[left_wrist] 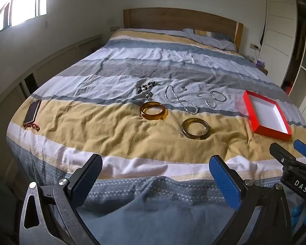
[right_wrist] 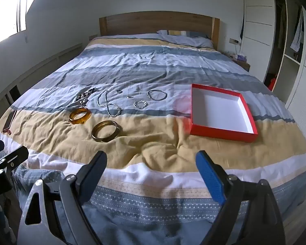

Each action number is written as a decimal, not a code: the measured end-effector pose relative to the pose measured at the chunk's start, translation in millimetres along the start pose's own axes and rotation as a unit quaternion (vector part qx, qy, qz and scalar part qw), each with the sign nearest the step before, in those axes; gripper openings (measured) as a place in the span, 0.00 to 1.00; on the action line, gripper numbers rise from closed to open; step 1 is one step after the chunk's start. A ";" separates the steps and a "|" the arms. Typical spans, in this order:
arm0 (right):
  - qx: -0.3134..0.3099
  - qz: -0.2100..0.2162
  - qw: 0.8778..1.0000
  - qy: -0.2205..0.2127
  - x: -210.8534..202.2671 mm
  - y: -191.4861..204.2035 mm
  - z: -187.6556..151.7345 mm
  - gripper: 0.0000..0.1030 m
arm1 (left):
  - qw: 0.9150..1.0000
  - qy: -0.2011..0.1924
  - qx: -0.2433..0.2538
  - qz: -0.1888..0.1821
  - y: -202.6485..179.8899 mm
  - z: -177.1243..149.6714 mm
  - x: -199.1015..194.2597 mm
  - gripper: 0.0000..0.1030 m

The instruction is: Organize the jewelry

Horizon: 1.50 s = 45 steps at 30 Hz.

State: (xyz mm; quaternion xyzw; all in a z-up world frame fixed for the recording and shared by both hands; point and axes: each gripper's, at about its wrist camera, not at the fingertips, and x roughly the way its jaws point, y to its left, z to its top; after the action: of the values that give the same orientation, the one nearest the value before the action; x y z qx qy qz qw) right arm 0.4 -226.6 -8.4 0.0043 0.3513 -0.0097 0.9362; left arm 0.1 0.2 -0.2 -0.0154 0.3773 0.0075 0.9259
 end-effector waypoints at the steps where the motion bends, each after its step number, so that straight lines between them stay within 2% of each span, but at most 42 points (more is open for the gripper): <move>1: 0.000 0.000 1.000 0.000 -0.3 0.2 -0.1 0.87 | 1.000 0.000 -0.002 -0.002 0.3 0.1 0.1 0.99; 8: 0.002 -0.003 1.000 -0.004 -5.2 -4.5 -0.2 0.86 | 1.000 -0.006 0.005 -0.013 -9.7 1.6 0.3 0.99; 15: 0.003 -0.002 1.000 -0.003 -5.6 -5.8 -0.4 0.86 | 1.000 -0.005 0.014 -0.001 -14.3 1.2 -5.8 0.99; 23: 0.002 -0.004 1.000 -0.002 -9.8 -9.6 -7.8 0.86 | 1.000 0.002 0.009 0.005 -10.6 2.5 -5.6 0.99; 38: -0.001 0.003 1.000 0.002 -2.3 0.8 -8.5 0.87 | 0.999 -0.019 0.015 0.022 -2.8 2.0 -7.1 0.99; 45: -0.002 0.002 1.000 0.008 4.6 5.3 -7.4 0.87 | 1.000 -0.023 0.017 0.014 2.0 3.7 1.0 0.99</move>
State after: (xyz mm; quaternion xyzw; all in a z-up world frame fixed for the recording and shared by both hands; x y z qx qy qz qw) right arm -0.8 -221.3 -17.0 0.0031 0.3584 -0.0069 0.9335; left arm 3.4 2.4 1.7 0.0056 0.3566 0.0150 0.9341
